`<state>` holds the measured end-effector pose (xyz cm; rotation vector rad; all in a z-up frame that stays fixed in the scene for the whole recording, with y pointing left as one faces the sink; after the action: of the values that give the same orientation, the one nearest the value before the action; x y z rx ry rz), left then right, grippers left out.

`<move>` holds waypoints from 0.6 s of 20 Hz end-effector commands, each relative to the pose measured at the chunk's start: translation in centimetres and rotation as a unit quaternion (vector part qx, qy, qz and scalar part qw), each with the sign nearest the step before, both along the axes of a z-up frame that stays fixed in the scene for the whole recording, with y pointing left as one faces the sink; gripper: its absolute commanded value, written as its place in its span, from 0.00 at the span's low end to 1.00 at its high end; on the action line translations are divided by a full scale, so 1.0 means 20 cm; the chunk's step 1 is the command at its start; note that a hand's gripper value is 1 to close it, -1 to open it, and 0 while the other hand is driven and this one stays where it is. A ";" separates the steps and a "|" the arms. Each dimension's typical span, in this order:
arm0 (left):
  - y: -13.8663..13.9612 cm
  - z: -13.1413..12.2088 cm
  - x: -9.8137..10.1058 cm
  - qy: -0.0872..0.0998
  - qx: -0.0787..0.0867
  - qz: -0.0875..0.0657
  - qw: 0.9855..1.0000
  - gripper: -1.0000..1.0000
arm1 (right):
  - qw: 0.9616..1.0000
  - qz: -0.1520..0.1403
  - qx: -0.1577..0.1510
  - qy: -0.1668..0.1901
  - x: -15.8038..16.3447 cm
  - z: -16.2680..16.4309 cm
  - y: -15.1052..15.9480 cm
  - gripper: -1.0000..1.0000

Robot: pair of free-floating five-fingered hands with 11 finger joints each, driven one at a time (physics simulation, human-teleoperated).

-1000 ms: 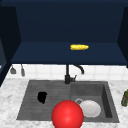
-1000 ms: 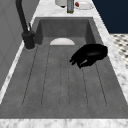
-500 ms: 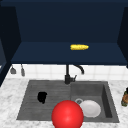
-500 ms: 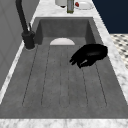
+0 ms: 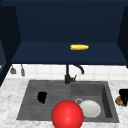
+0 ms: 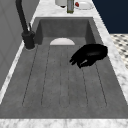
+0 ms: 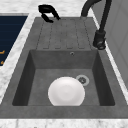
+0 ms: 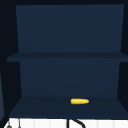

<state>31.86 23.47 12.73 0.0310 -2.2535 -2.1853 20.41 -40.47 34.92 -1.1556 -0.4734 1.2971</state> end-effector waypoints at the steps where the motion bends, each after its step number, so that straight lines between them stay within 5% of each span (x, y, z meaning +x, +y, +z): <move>1: 0.00 0.00 0.00 0.000 0.000 0.000 1.000 0.50 | 1.000 -0.023 -0.001 0.009 0.03 0.00 0.11 1.00; 12: 0.00 0.00 0.00 0.000 0.000 0.000 1.000 0.50 | 0.999 -0.035 0.000 0.029 0.23 -0.03 0.34 1.00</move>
<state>31.86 23.47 12.73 0.0310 -2.2535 -2.1853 23.50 -34.72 34.34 -1.1184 -0.4281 1.3143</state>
